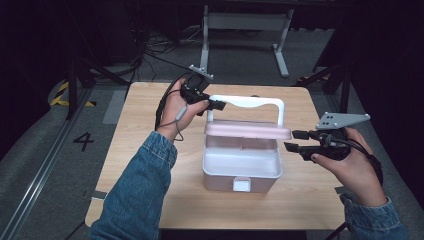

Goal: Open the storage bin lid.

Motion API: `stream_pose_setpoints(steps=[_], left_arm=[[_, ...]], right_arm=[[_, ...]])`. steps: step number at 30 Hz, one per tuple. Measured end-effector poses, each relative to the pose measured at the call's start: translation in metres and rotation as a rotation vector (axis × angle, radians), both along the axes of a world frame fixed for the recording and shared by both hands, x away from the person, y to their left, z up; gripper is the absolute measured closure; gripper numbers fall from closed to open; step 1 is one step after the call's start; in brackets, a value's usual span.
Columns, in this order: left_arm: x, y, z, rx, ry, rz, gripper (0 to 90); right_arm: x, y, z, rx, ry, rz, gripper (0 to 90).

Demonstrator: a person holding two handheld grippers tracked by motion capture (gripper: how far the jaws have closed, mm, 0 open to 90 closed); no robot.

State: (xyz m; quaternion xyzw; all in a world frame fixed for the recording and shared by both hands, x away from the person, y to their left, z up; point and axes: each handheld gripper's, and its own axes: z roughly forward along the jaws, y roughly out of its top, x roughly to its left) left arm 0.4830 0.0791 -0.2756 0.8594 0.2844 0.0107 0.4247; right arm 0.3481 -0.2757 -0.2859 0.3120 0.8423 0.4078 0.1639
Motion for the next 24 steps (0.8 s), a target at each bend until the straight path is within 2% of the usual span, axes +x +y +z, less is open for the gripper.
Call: stream_pose_setpoints(steps=[9,18,22,24], left_arm=[[0.0,0.0,-0.001,-0.006,0.01,0.002,73.1],[0.0,0.0,-0.001,-0.008,0.006,0.003,73.1],[0.0,0.0,-0.001,-0.008,0.003,0.004,73.1],[-0.001,0.0,0.0,-0.008,0.001,0.006,73.1]], right_arm=[[0.0,0.011,-0.001,-0.004,-0.026,-0.071,50.5],[0.0,0.019,-0.002,-0.009,-0.053,-0.081,50.9],[-0.001,0.022,-0.003,0.013,-0.034,-0.133,50.9],[-0.002,0.024,-0.003,0.01,-0.047,-0.147,50.9]])
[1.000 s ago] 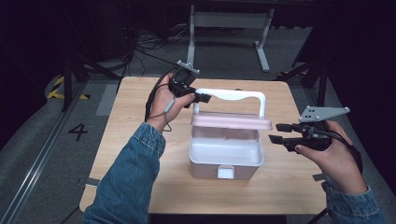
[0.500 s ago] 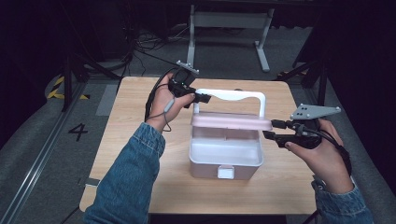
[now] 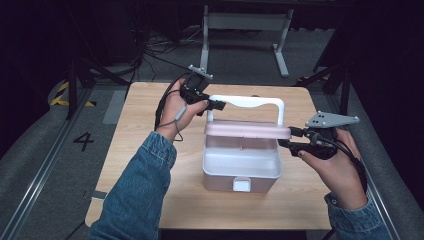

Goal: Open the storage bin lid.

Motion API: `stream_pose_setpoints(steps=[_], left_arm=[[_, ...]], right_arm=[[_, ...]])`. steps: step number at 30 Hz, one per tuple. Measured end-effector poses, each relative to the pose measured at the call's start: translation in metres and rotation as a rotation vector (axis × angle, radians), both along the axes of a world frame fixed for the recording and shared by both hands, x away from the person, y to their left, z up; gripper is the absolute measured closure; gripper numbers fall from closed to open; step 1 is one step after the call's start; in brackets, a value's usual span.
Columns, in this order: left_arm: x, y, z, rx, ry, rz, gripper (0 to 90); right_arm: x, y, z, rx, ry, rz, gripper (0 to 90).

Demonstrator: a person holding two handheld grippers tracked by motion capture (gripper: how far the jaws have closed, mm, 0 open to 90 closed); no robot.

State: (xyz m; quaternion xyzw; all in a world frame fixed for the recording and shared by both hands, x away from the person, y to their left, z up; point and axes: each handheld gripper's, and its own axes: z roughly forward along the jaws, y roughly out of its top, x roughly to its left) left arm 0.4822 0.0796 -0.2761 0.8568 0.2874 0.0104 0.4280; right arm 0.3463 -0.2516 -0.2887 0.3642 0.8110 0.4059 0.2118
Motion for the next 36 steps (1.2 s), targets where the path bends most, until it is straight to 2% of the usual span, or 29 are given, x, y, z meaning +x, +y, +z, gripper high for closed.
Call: stream_pose_setpoints(steps=[6,12,17,22,30,36], left_arm=[[0.0,0.0,0.0,-0.005,-0.007,-0.002,73.0],[-0.001,0.0,0.0,0.006,-0.016,0.006,69.4],[-0.004,0.008,0.006,-0.006,-0.062,0.057,51.4],[-0.008,0.02,0.01,-0.016,-0.095,0.094,45.3],[-0.02,0.049,0.008,0.018,-0.117,0.14,45.0],[-0.034,0.07,-0.003,0.077,-0.129,0.141,44.5]], right_arm=[[0.0,0.006,-0.001,-0.032,-0.025,-0.021,50.7],[0.004,0.006,-0.002,-0.014,-0.013,-0.02,49.7],[0.006,0.006,0.001,-0.007,-0.003,-0.043,52.8],[0.006,0.007,0.004,-0.01,-0.006,-0.054,53.9],[0.013,0.008,0.011,-0.001,0.001,-0.067,56.6],[0.021,0.005,0.015,0.033,0.011,-0.071,58.7]])
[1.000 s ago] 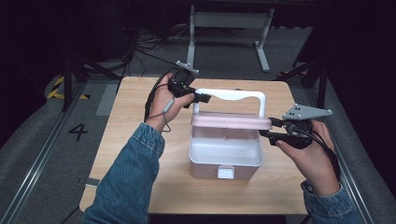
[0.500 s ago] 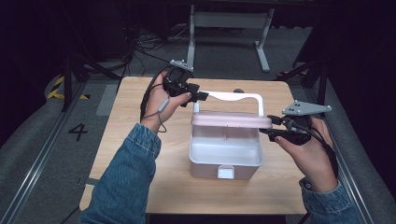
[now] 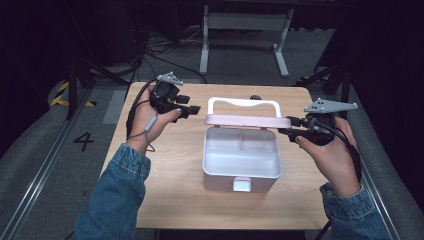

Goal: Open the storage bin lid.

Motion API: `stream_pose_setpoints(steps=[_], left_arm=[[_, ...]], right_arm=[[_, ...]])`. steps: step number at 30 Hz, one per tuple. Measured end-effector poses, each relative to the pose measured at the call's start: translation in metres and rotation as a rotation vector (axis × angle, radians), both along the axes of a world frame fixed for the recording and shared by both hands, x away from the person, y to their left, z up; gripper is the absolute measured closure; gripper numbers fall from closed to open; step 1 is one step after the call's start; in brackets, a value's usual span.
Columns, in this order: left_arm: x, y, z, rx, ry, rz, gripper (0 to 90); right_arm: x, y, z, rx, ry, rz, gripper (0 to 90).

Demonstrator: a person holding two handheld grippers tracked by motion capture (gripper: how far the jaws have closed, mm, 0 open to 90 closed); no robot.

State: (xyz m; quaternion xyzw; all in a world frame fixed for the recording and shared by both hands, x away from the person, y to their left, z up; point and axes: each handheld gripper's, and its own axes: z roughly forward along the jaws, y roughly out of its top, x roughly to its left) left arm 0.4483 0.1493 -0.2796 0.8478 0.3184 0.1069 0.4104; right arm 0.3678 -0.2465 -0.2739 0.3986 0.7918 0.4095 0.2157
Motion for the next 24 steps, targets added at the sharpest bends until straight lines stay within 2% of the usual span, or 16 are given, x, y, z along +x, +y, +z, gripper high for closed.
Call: stream_pose_setpoints(steps=[5,12,16,20,24], left_arm=[[-0.004,0.014,-0.01,0.009,0.023,0.008,44.4],[-0.013,0.026,-0.022,0.008,0.023,0.02,44.3],[-0.021,0.03,-0.028,0.026,0.013,0.023,44.4],[-0.029,0.035,-0.042,0.069,0.023,0.025,44.6],[-0.033,0.039,-0.049,0.072,0.027,0.031,44.4]], right_arm=[[0.005,0.001,0.004,0.002,-0.001,-0.007,60.1],[0.013,0.002,0.009,-0.003,-0.011,-0.017,61.9],[0.017,0.002,0.01,0.005,-0.012,-0.024,62.6],[0.022,0.002,0.012,0.011,-0.011,-0.031,64.3],[0.025,0.002,0.013,0.006,-0.015,-0.038,65.5]])
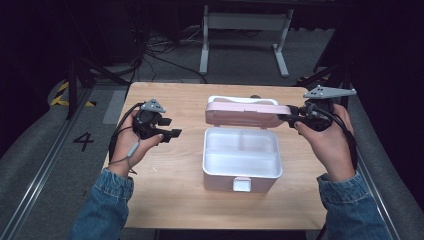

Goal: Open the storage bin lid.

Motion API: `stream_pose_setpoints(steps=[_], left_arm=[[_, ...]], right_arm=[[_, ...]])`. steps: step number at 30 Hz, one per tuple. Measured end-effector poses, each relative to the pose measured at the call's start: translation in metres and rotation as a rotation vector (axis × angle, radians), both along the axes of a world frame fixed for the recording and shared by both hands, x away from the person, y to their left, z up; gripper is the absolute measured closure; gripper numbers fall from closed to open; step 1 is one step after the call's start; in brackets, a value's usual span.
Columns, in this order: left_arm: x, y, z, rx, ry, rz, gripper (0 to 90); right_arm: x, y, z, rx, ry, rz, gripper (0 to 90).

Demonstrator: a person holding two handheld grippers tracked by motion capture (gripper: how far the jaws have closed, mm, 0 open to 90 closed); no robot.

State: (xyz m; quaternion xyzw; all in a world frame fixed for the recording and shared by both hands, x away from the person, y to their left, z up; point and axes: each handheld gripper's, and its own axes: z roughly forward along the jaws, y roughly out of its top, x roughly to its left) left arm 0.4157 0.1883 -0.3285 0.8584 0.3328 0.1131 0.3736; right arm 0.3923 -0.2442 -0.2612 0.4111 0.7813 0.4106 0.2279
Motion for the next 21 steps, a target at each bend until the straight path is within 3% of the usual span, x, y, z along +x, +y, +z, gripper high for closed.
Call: stream_pose_setpoints(steps=[8,15,21], left_arm=[[-0.005,0.004,-0.017,-0.033,0.027,0.005,44.5],[-0.002,0.005,-0.027,-0.016,0.035,0.012,44.5],[-0.002,0.003,-0.03,-0.009,0.039,-0.01,44.6]], right_arm=[[0.005,0.002,0.002,0.002,-0.01,-0.016,66.8],[0.011,0.004,0.002,-0.002,-0.009,-0.038,68.4],[0.016,0.005,0.002,-0.009,-0.017,-0.069,71.8]])
